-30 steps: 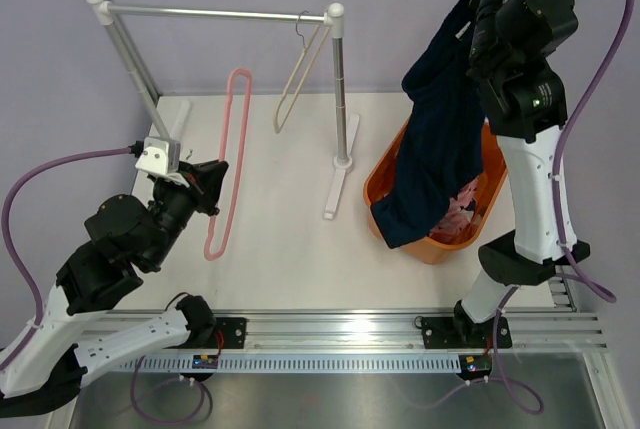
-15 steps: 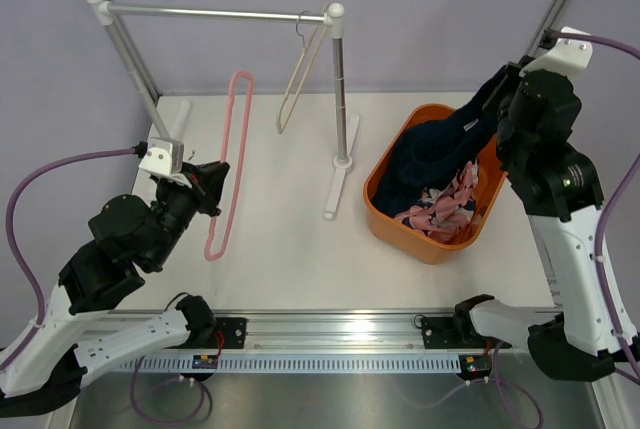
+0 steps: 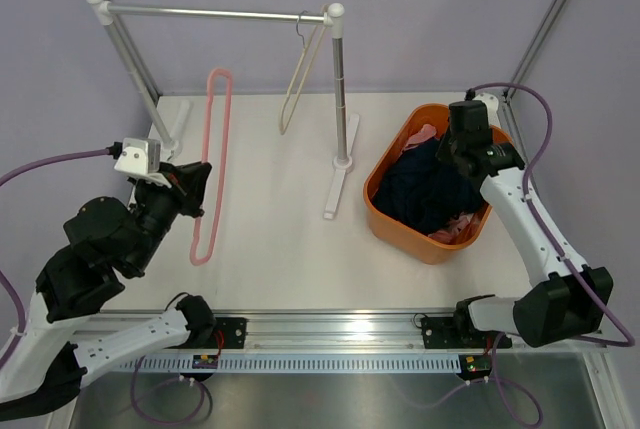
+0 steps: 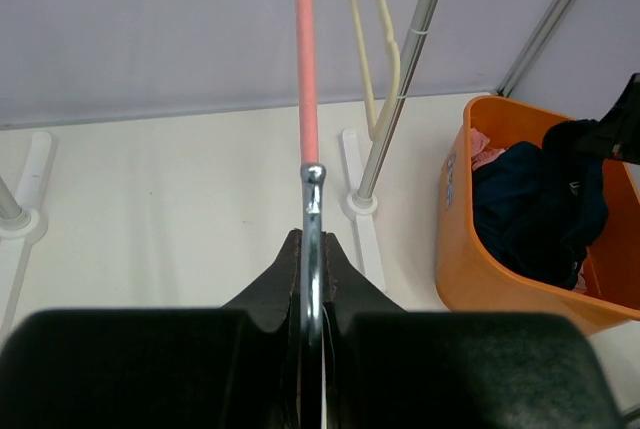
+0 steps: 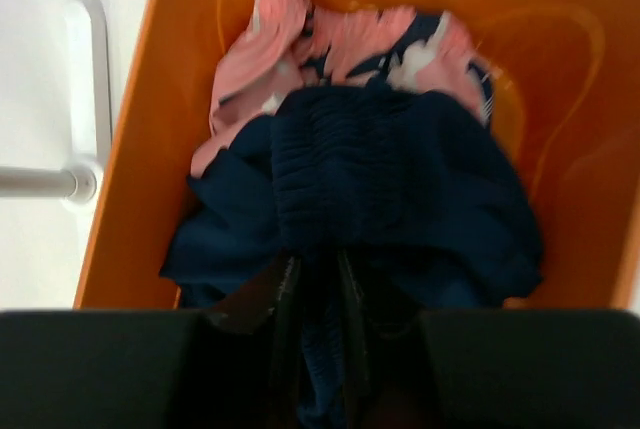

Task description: Remove the shorts from the hanger

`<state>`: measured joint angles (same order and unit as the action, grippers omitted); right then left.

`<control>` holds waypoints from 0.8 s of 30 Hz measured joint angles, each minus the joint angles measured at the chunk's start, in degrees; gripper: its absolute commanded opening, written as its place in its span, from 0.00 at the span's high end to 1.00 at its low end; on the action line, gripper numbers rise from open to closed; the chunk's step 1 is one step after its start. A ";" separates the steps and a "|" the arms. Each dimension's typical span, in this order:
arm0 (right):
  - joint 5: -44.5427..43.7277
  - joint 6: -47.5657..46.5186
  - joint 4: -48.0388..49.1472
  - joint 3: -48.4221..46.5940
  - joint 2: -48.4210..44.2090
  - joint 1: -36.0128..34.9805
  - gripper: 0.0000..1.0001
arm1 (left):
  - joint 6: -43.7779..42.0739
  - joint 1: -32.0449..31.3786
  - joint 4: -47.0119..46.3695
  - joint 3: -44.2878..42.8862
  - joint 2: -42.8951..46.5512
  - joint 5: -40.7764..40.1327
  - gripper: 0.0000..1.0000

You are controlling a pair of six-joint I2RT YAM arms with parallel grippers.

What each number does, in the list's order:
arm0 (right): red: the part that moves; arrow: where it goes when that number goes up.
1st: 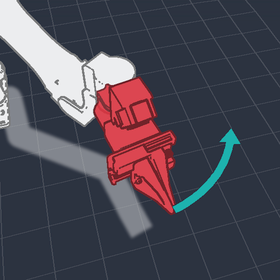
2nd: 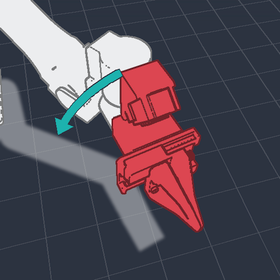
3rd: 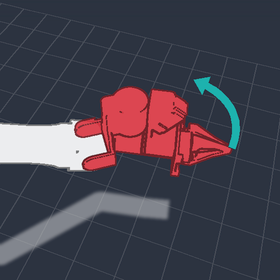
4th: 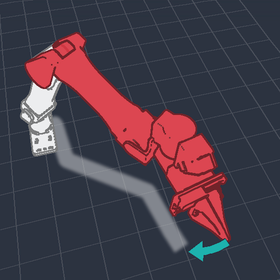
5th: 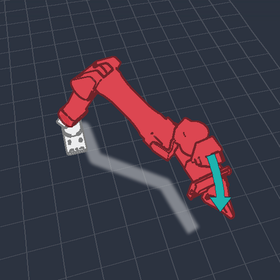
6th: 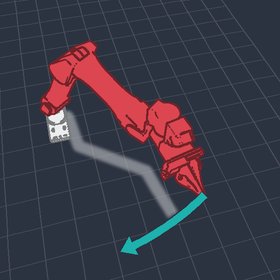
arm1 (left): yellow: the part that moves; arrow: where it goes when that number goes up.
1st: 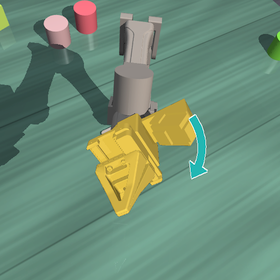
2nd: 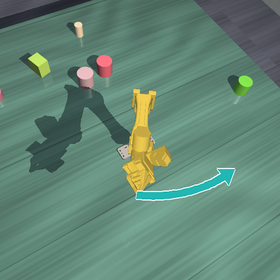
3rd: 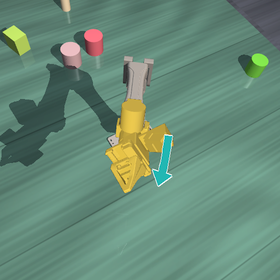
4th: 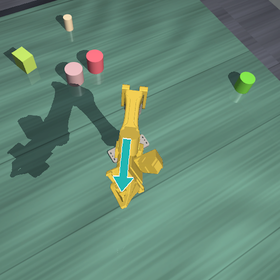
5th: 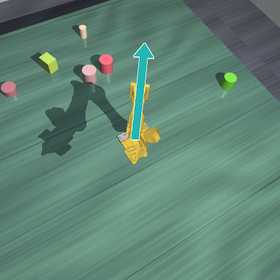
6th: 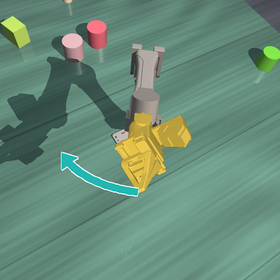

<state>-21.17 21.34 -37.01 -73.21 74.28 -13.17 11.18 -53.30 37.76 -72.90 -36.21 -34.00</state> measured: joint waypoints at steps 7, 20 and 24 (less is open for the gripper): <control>7.02 3.08 3.26 3.87 1.79 0.57 0.38 | 2.47 0.00 6.45 -1.14 1.99 -0.31 1.00; 12.83 3.98 4.48 3.78 -6.99 0.70 0.18 | 4.87 0.00 15.06 -6.21 -5.53 4.28 1.00; 14.14 3.61 4.33 2.71 -12.59 0.74 0.16 | 4.50 0.39 16.44 -7.08 -10.73 6.21 1.00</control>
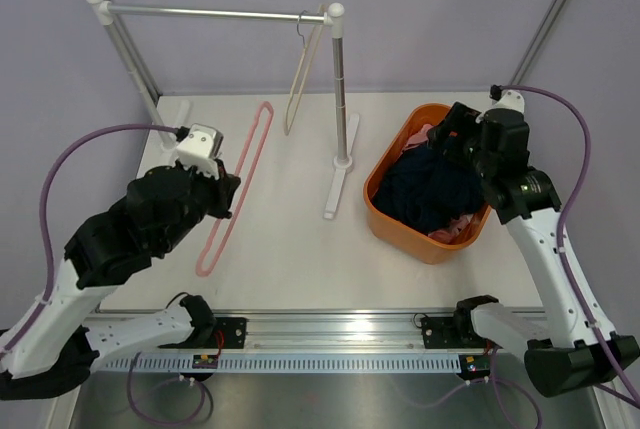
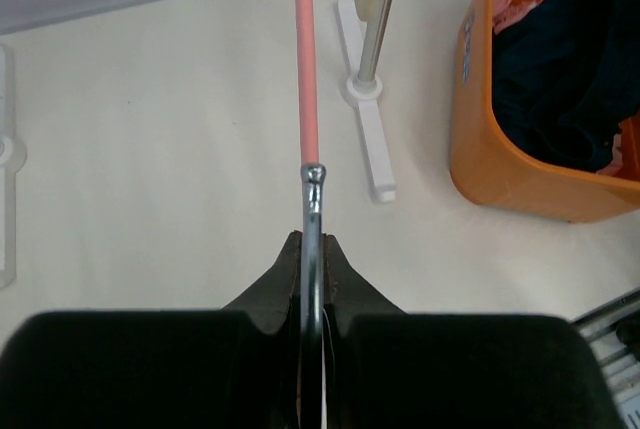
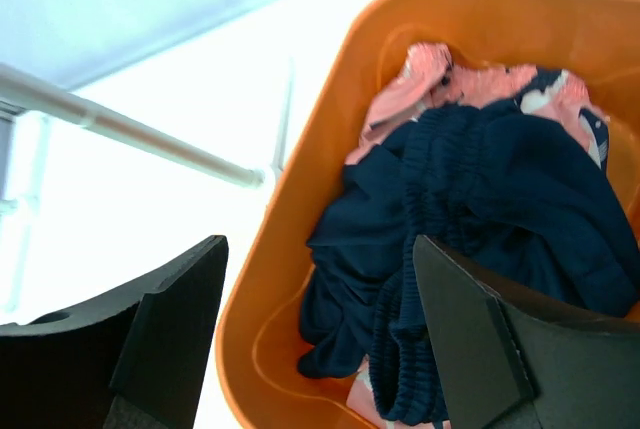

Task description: Remove the shorts from the hanger

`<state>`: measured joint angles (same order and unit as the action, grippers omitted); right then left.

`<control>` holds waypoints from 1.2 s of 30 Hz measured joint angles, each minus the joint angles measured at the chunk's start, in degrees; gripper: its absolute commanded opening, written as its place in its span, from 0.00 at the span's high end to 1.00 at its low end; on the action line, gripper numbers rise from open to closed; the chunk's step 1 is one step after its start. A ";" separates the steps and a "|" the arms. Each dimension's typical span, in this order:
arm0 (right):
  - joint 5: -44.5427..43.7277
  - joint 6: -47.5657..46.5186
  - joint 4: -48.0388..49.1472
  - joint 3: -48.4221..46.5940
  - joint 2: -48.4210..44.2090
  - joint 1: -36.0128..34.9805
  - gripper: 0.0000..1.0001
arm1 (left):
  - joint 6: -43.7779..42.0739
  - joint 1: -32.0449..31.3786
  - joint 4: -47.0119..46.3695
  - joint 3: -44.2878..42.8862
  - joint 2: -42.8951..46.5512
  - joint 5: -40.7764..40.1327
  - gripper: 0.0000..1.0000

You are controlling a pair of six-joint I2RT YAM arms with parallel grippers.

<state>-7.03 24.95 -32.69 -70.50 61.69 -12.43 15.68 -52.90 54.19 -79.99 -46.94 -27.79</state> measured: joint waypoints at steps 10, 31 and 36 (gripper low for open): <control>3.34 -1.29 0.07 -0.42 -5.55 0.07 0.15 | -2.16 27.65 -0.26 -4.55 -10.64 19.37 1.00; 11.08 -2.34 0.33 -0.42 -5.16 0.07 0.15 | -4.22 47.43 -9.31 -39.76 -46.97 55.69 1.00; 13.25 -2.27 0.52 -0.42 -5.27 0.07 0.15 | -4.79 47.41 -10.16 -42.23 -50.05 57.72 1.00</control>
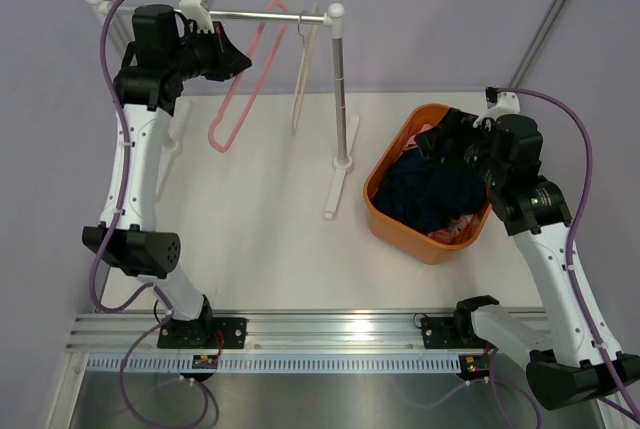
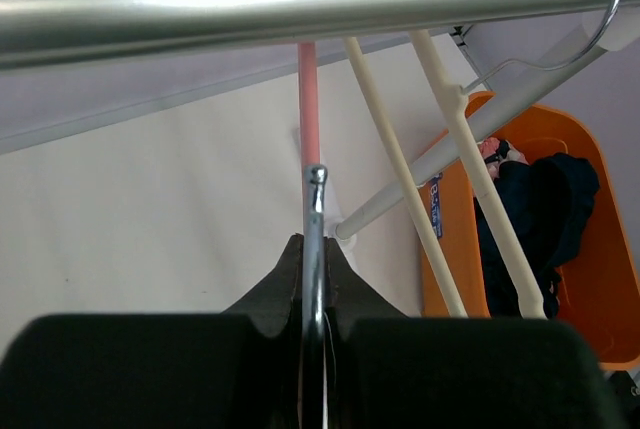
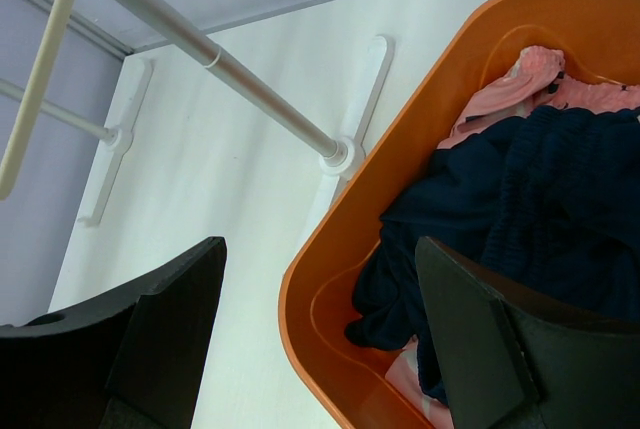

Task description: Remove the shorts from the hanger

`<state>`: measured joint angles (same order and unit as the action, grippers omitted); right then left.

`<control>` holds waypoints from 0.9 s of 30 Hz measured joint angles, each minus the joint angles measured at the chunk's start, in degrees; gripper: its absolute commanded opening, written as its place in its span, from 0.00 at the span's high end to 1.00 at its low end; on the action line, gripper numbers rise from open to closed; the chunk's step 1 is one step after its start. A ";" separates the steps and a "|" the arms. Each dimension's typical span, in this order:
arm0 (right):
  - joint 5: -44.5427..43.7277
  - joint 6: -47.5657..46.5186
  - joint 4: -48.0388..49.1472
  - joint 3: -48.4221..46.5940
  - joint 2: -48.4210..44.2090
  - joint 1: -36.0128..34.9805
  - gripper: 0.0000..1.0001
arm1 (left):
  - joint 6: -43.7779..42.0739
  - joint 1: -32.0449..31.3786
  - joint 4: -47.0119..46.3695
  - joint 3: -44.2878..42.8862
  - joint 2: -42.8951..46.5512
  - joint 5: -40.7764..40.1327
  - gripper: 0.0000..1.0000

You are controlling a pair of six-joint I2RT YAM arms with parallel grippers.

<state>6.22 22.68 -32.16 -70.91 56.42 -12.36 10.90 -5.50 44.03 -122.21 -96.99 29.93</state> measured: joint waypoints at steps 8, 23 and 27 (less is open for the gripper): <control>2.14 0.02 1.09 0.00 -0.70 0.00 0.15 | 0.00 0.00 -3.96 -0.79 -2.45 3.30 1.00; 4.44 0.09 1.55 0.00 -0.81 0.00 0.15 | 1.75 -0.22 -8.20 -5.35 -6.23 -1.75 1.00; 4.44 0.09 1.55 0.00 -0.81 0.00 0.15 | 1.57 -1.05 -8.11 -6.23 -7.72 -4.90 1.00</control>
<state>10.66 22.76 -30.61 -70.91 55.61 -12.36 12.47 -6.55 35.92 -128.44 -104.71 25.04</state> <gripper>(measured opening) 0.851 0.053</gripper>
